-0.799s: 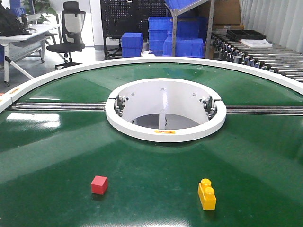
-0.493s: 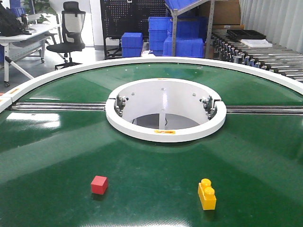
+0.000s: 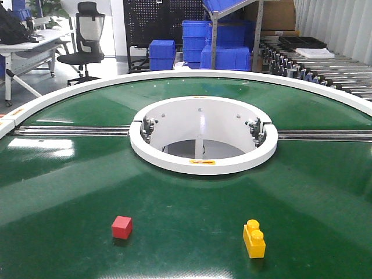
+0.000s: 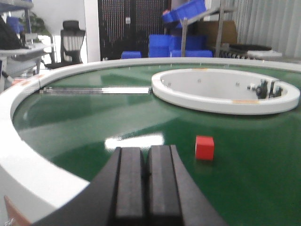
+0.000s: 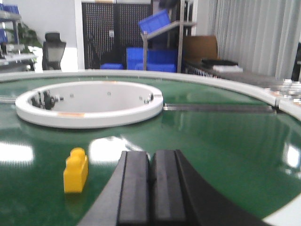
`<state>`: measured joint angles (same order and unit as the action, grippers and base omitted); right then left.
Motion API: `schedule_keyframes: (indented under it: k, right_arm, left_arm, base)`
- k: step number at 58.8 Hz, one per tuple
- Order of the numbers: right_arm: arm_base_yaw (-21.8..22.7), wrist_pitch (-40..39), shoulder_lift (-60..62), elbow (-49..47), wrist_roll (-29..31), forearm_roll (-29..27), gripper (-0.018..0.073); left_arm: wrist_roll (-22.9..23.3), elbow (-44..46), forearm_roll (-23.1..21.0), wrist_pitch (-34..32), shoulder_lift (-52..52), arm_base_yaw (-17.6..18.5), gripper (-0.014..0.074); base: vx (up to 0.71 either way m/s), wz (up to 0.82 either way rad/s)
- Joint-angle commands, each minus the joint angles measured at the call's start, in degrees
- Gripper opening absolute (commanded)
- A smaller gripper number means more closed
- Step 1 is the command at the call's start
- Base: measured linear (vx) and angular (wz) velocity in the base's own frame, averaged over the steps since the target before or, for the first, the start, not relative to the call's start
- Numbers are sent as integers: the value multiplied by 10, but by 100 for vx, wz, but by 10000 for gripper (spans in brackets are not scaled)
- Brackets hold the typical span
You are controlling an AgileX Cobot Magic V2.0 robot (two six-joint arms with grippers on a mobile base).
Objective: Pick red and yellow blocks into blue bin
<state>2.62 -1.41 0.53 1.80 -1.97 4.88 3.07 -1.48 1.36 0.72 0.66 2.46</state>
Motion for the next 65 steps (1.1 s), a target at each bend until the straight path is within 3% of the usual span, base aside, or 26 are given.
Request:
schedule_keyframes:
  k: [1,12,19,32,42,49,60,65]
  right_arm:
    - [1,-91,6,-5,5,5,-10]
    - [1,-32,6,-118,6,20,-10]
    - [1,51,-21,-215,6,44,-10]
    - [1,282,-166,-373,6,46,-10]
    - [1,398,-275,-380,3,44,-10]
    - [1,410,-323,-365,3,44,-10]
    - [1,401,-365,-343,3,18,-1]
    - [1,401,-374,-345,20,-8,38]
  left_arm:
    - [6,33,-7,-77,10,3,1]
    - [11,151,-7,-51,9,3,1]
    - [10,251,-6,37,-16,3,1]
    - [10,396,-6,253,-156,3,1]
    - [10,395,-6,342,-237,3,1]
    - [10,381,-6,386,-272,3,1]
    - [10,361,-6,383,-293,3,8]
    - [10,359,-8,388,-302,3,57]
  base:
    - [0,0]
    - [0,0]
    - [0,0]
    - [0,0]
    - [0,0]
    - [0,0]
    - [0,0]
    - [0,0]
